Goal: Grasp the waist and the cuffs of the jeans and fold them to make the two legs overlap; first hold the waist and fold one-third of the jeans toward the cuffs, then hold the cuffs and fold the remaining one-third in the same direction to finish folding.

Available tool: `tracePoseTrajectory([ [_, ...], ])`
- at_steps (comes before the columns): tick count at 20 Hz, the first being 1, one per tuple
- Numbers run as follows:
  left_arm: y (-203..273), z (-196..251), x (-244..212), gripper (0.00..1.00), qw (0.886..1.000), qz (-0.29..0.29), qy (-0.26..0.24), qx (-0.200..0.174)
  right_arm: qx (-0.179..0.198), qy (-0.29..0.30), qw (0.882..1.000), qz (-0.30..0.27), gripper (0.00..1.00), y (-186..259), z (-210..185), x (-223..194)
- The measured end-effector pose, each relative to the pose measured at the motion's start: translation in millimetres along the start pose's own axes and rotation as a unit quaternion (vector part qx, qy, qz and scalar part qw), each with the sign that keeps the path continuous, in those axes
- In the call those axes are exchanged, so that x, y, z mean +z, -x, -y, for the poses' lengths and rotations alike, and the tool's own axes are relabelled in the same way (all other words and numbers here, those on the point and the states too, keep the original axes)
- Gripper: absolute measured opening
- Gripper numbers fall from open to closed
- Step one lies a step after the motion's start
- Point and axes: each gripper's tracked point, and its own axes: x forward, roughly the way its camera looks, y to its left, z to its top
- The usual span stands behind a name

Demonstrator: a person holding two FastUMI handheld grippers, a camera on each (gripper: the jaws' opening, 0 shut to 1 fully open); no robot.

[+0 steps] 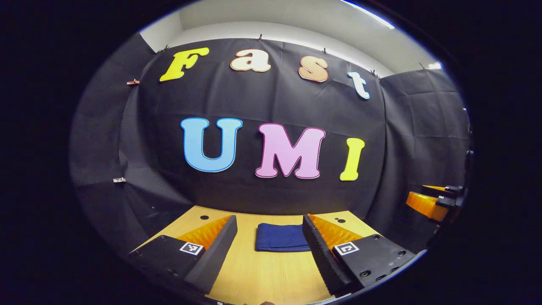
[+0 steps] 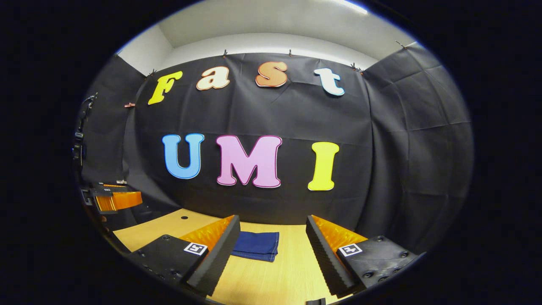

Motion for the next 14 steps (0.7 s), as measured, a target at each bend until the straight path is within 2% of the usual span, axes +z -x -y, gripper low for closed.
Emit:
tracePoseTrajectory([
  [3, 0.4, -3.4, -0.3, 0.96, 1.000, 0.001, -0.016, 0.004, 0.001, 0.004, 1.000, -0.007, 0.96, 3.1, -0.7, -5.1],
  [4, 1.0, -5.3, -1.2, 0.92, 1.000, 0.000, -0.020, 0.005, 0.003, 0.004, 1.000, -0.010, 0.99, 3.2, -3.2, -6.5],
  [5, 2.6, -8.0, -3.0, 0.92, 1.000, -0.002, -0.021, 0.007, 0.005, 0.005, 1.000, -0.011, 0.96, 3.4, -5.6, -8.6],
  [6, 1.7, -10.6, -5.8, 0.96, 1.000, -0.007, -0.019, 0.008, 0.007, 0.007, 1.000, -0.011, 0.96, 3.3, -7.4, -8.5],
  [14, 3.4, -34.1, -15.5, 0.96, 1.000, -0.016, -0.006, 0.015, 0.015, 0.008, 1.000, -0.014, 0.96, 4.9, -28.2, -5.2],
])
